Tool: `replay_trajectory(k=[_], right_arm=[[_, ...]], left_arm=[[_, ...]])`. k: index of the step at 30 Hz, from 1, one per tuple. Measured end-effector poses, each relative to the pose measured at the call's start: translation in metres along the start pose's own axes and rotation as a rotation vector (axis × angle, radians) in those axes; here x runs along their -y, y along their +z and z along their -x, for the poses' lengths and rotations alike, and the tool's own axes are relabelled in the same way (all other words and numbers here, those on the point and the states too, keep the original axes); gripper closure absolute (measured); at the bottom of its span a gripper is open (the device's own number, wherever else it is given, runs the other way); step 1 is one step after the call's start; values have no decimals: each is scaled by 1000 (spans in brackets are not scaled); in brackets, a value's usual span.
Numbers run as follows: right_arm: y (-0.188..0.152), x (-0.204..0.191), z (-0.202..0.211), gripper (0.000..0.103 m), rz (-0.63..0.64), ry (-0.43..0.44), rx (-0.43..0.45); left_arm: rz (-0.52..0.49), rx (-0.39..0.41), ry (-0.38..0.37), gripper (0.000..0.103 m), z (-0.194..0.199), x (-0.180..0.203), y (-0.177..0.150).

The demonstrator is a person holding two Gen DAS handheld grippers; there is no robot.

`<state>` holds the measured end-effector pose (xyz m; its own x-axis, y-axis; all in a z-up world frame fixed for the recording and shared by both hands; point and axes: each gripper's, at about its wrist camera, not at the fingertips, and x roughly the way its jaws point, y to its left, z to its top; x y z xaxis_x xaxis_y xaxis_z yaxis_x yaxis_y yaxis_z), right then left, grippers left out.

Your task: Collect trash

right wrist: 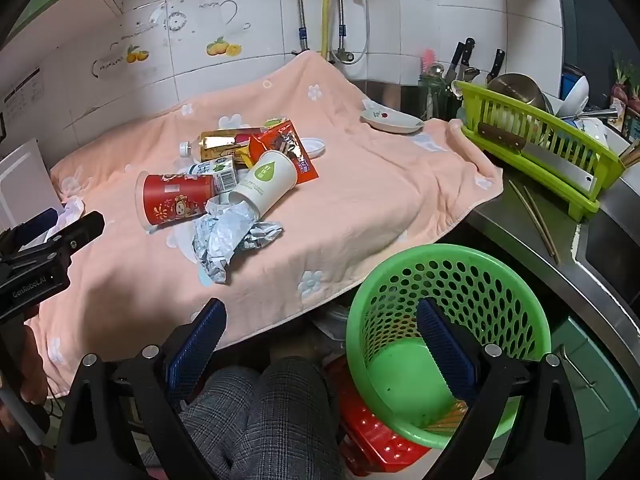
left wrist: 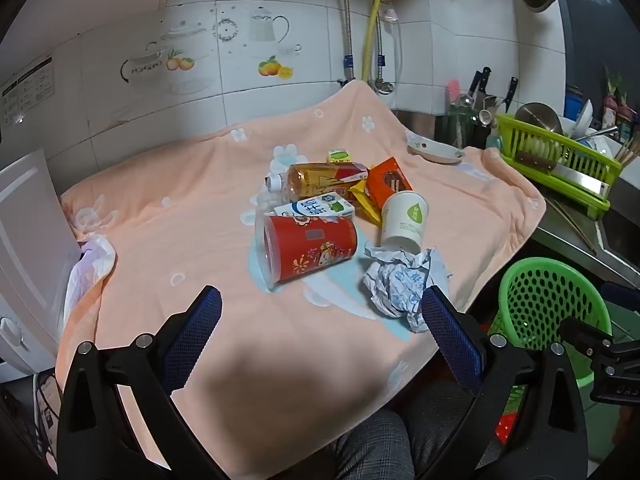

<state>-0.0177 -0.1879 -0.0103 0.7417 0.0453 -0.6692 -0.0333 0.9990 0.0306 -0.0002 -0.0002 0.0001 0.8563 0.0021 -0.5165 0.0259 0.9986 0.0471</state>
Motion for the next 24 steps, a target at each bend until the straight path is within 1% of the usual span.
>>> replay_trajectory(k=[24], right_arm=[[-1,-2,1,10,-3,5,-1]], left_arm=[[-13,6,3,5,3,5,1]])
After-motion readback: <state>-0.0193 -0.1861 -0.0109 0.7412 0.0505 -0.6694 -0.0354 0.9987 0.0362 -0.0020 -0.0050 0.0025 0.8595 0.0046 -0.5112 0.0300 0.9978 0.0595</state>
